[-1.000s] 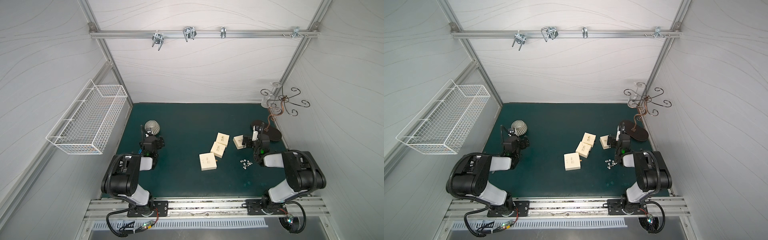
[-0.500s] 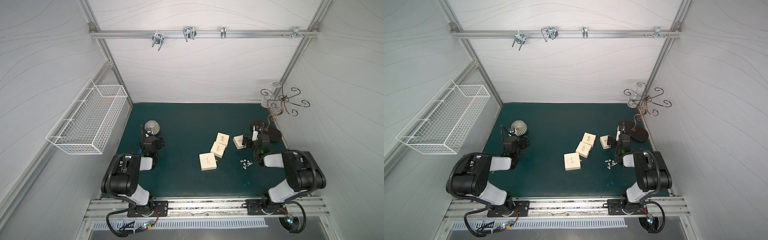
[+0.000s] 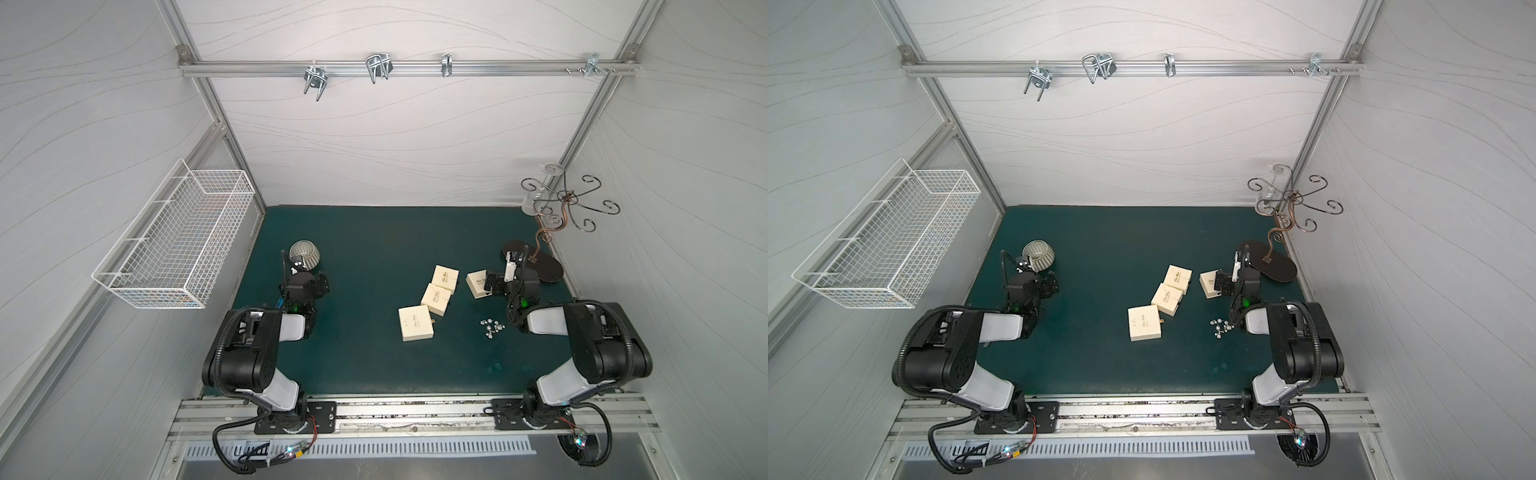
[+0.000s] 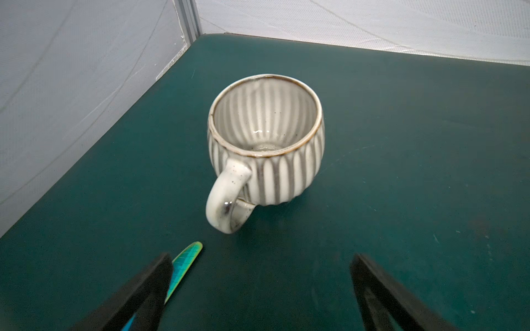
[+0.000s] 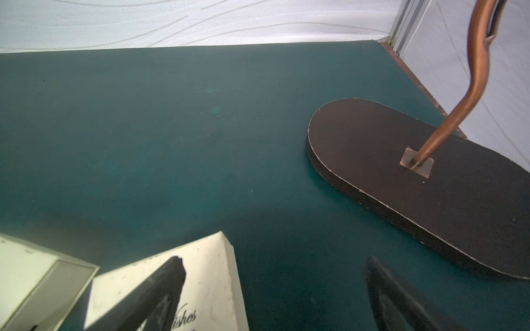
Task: Take out the earrings from the drawer-style jewelry box
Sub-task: Reset both arms
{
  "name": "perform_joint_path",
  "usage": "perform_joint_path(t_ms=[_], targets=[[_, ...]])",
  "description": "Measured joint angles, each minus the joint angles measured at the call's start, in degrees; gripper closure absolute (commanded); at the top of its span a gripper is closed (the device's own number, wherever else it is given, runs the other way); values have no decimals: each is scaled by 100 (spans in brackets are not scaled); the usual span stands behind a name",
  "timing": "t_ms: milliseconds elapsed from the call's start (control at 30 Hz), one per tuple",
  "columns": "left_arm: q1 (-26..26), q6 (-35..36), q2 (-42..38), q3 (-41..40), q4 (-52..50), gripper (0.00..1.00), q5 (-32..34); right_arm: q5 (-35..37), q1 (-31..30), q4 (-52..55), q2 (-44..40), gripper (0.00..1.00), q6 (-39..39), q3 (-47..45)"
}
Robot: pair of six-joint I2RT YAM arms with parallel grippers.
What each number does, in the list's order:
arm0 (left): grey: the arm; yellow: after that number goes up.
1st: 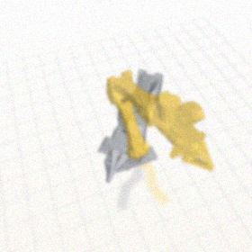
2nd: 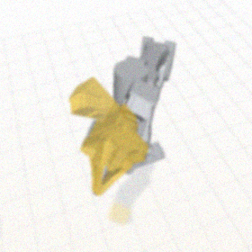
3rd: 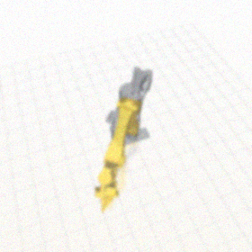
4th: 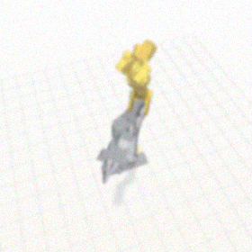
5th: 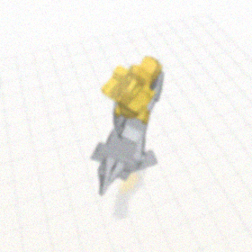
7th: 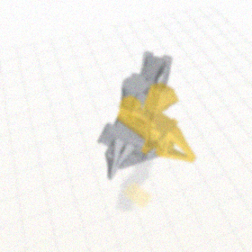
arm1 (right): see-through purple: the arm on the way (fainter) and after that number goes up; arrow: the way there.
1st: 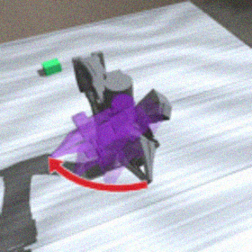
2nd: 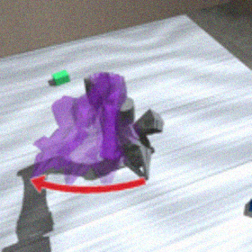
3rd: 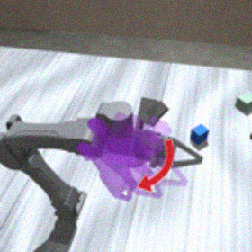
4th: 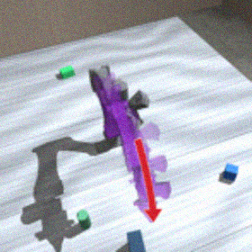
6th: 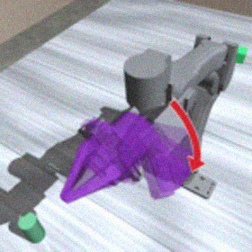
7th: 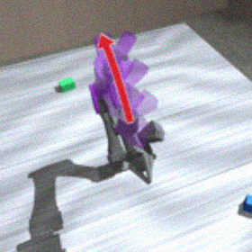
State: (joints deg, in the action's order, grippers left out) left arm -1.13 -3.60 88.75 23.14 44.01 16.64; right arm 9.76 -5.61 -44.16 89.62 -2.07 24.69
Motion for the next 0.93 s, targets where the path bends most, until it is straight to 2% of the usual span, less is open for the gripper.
perform_joint_path(t_ms=[933], targets=[[46, -2, 0, 0, -2, 0, -81, 0, 0, 0, 0, 1, 0, 0]])
